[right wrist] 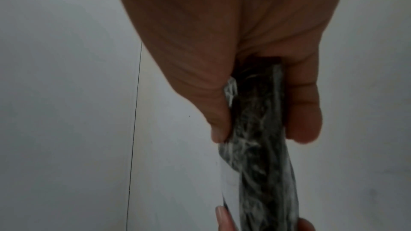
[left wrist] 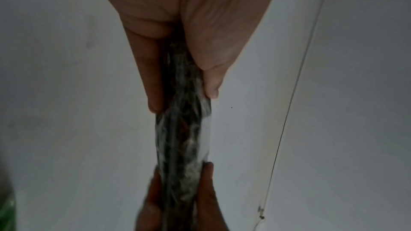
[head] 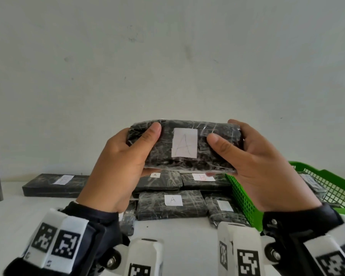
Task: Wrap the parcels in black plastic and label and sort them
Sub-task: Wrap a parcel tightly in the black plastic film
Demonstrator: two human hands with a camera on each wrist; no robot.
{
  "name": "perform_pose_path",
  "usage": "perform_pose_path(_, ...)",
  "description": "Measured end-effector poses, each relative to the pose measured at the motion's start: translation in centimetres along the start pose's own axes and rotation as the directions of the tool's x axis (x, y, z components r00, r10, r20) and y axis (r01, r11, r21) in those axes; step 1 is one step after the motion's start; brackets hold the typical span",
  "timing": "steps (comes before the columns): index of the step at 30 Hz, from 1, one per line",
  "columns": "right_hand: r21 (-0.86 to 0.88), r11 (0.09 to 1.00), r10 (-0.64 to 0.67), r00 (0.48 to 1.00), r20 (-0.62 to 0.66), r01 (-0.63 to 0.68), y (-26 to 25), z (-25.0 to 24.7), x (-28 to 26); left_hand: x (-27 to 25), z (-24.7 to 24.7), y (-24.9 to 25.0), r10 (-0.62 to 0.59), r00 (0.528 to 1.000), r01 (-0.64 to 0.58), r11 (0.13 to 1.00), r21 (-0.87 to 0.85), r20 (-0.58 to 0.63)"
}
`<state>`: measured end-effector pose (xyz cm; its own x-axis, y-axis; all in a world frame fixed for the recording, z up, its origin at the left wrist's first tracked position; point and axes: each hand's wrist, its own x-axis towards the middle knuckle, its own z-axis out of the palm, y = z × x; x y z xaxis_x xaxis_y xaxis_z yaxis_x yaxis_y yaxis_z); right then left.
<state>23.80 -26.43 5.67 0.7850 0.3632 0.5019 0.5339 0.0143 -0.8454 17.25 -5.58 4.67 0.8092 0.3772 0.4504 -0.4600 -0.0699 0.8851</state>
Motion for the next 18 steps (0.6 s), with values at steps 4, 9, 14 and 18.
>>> perform_pose_path(4,-0.047,0.998,0.033,0.999,-0.005,-0.033,-0.2,-0.3,-0.2,-0.3,0.4,0.1,-0.037,0.998,0.038,0.999,-0.016,0.046)
perform_pose_path(9,-0.494,0.869,0.05,0.987,0.151,0.032,-1.4,0.2,-0.9,0.0,0.6,-0.3,-0.137,0.991,0.136,0.987,-0.087,0.002)
perform_pose_path(14,-0.518,0.83,-0.164,0.978,0.132,0.209,-0.9,-0.7,-0.6,0.2,-0.9,0.2,-0.27,0.958,0.243,0.944,0.223,0.1)
perform_pose_path(18,-0.35,0.92,-0.145,0.983,0.112,0.176,-1.1,-1.7,-0.7,-0.5,-1.2,1.2,-0.133,0.976,0.053,0.91,0.411,0.17)
